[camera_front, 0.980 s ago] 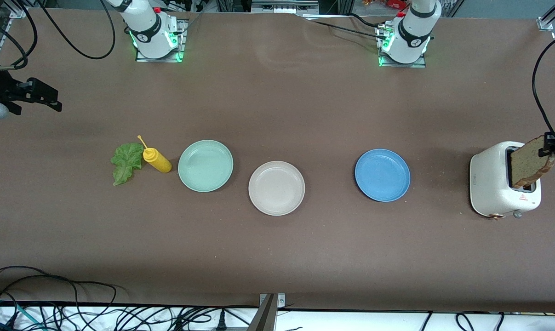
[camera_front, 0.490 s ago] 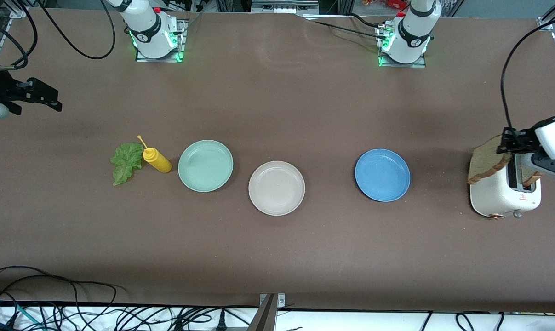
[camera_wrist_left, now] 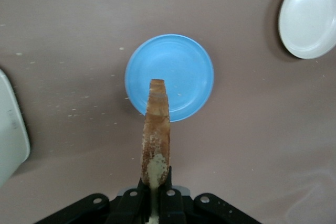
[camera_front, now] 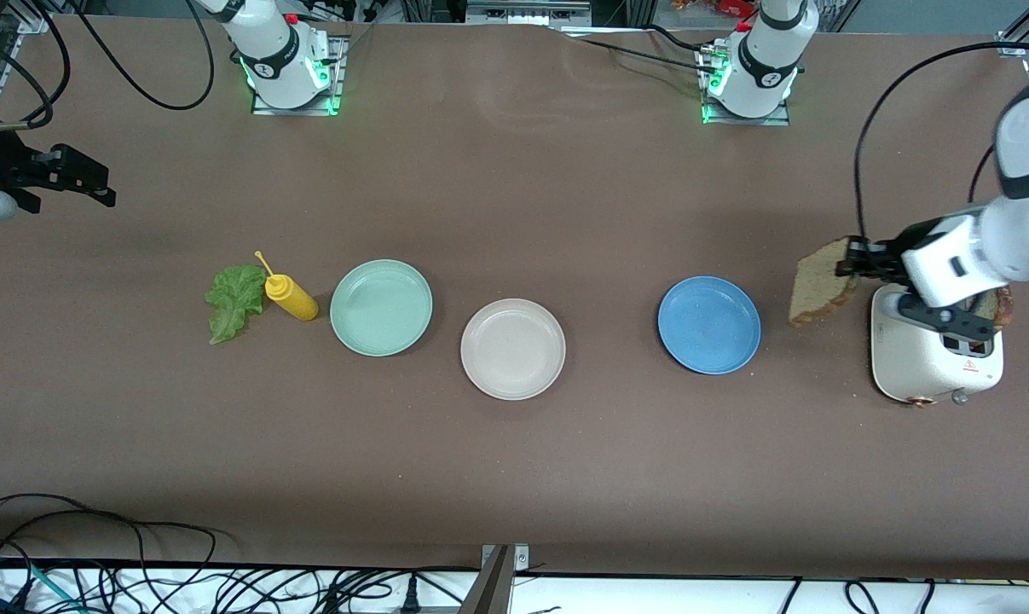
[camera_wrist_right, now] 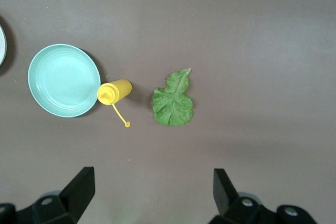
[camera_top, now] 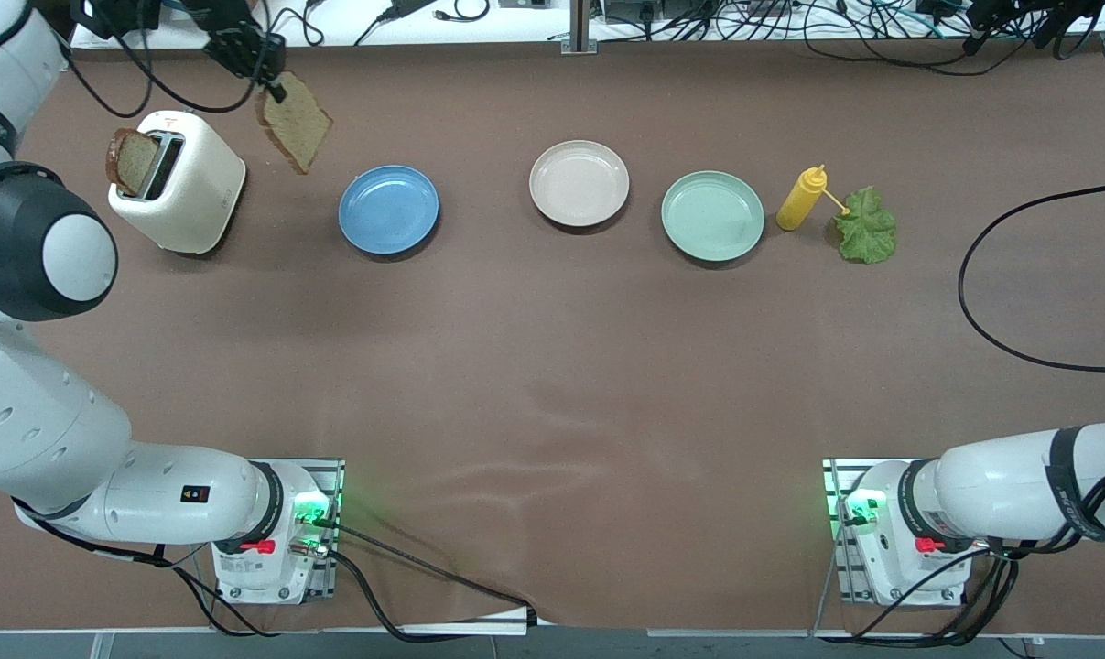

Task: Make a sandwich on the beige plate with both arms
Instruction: 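Lift the bread slice out of the toaster with the left gripper, then carry the bread to the beige plate and release with the left gripper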

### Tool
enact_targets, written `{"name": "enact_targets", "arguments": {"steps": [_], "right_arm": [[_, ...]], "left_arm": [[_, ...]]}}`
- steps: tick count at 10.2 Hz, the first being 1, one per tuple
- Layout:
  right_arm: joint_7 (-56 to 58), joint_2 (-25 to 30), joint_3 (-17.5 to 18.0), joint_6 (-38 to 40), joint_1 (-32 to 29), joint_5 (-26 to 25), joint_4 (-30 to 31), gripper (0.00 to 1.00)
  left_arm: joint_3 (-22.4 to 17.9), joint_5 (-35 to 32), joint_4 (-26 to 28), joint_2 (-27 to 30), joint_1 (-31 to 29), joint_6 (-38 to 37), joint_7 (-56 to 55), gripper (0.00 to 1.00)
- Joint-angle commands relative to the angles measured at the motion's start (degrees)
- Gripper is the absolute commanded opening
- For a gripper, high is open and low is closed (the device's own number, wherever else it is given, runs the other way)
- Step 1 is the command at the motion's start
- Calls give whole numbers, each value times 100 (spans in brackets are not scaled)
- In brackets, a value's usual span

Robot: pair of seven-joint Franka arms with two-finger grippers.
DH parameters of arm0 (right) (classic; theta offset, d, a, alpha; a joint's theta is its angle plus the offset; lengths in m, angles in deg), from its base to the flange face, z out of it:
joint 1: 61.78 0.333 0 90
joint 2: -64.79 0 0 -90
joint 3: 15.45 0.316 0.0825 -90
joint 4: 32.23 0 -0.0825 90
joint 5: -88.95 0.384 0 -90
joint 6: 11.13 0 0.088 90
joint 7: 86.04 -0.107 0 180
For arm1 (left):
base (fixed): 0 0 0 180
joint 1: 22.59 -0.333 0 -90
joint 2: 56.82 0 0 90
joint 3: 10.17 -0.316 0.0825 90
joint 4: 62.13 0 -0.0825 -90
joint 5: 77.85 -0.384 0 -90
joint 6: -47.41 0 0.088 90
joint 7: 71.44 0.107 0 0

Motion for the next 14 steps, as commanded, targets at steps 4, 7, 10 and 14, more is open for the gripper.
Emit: {"name": "enact_targets", "arguments": {"steps": [4,7,10,14], "right_arm": [[-7,-8,-4,97,3,-51,-97,100],[37,-25,-13,106,3,-34,-89,100],[-7,-61,-31,106,-14,-42,-62,100],[-15,-131,-31,106,-23,-34,-36,100]], "left_arm": [[-70,1141,-172,-641,893,-128,-809,0],[-70,2767,-181,-1211,902,-110,-944,0],[-70,3894,-715,-2045,1278,292,-943,0],[-70,4676,-761,-2487,1719,1627,-952,0]]}}
